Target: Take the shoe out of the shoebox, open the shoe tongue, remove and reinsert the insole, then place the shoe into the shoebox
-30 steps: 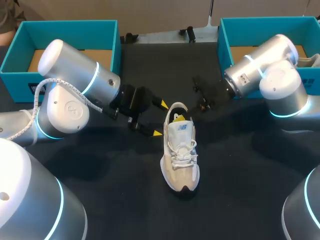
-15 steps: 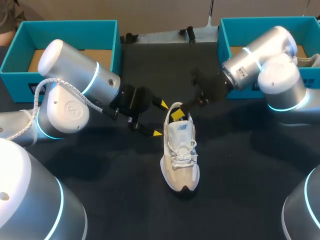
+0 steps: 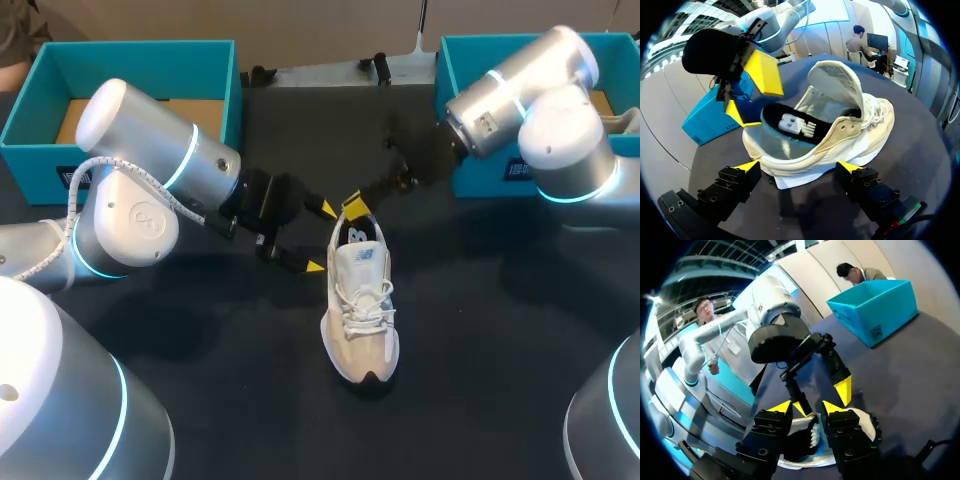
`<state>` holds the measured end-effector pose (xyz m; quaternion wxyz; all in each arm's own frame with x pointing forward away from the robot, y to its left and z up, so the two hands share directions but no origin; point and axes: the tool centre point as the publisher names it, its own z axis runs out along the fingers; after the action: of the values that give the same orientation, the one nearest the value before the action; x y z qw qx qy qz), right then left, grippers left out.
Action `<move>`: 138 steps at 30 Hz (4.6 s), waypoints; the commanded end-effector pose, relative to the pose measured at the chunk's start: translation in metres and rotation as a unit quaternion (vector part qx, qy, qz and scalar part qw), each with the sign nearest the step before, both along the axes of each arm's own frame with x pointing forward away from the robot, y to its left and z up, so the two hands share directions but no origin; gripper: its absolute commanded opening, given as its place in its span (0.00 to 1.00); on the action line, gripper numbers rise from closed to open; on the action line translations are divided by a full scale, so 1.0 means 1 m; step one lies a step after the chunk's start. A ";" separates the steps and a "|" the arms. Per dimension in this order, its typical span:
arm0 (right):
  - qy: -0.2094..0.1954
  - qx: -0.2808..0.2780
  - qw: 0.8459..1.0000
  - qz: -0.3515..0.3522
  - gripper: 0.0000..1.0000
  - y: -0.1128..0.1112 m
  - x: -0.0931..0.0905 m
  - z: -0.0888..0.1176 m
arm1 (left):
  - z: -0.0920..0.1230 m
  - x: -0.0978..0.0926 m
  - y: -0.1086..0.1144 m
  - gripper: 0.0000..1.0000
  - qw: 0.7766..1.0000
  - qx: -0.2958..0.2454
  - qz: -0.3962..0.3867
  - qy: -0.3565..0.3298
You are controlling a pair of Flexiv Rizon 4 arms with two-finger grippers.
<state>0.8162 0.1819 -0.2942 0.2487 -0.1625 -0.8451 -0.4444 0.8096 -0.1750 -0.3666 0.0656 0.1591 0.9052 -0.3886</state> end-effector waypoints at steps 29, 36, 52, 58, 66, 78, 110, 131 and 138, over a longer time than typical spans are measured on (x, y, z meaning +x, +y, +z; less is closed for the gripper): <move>-0.044 -0.033 0.994 -0.097 0.00 -0.044 -0.012 0.073 | 0.000 -0.001 -0.001 1.00 1.000 0.001 0.001 -0.001; -0.050 -0.035 0.990 -0.125 0.00 -0.049 -0.010 0.070 | 0.034 0.000 0.018 1.00 1.000 0.005 -0.022 -0.007; -0.044 -0.052 0.986 -0.154 0.00 -0.051 -0.008 0.066 | 0.096 0.012 0.066 1.00 0.996 0.027 -0.090 -0.009; -0.044 -0.052 0.986 -0.154 0.00 -0.051 -0.008 0.066 | 0.105 0.017 0.081 1.00 0.992 0.044 -0.114 -0.009; -0.053 -0.144 0.955 -0.253 0.00 -0.031 -0.006 0.055 | 0.117 0.027 0.109 1.00 0.992 0.049 -0.112 -0.015; -0.059 -0.247 0.915 -0.313 0.00 -0.011 -0.006 0.048 | 0.121 0.034 0.128 1.00 0.995 0.053 -0.080 -0.028; -0.032 -0.324 0.844 -0.426 0.00 -0.018 -0.038 0.017 | 0.121 0.034 0.128 1.00 0.995 0.053 -0.080 -0.028; 0.031 -0.384 0.797 -0.465 0.00 0.001 -0.015 -0.037 | 0.121 0.034 0.128 1.00 0.995 0.053 -0.080 -0.028; 0.048 -0.399 0.790 -0.463 0.00 0.009 -0.019 -0.057 | 0.121 0.034 0.128 1.00 0.995 0.053 -0.080 -0.028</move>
<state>0.7912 0.1790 -0.3388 -0.0328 -0.6385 -0.7588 -0.1241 0.8449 -0.0467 -0.2462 0.0503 0.2450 0.9063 -0.3406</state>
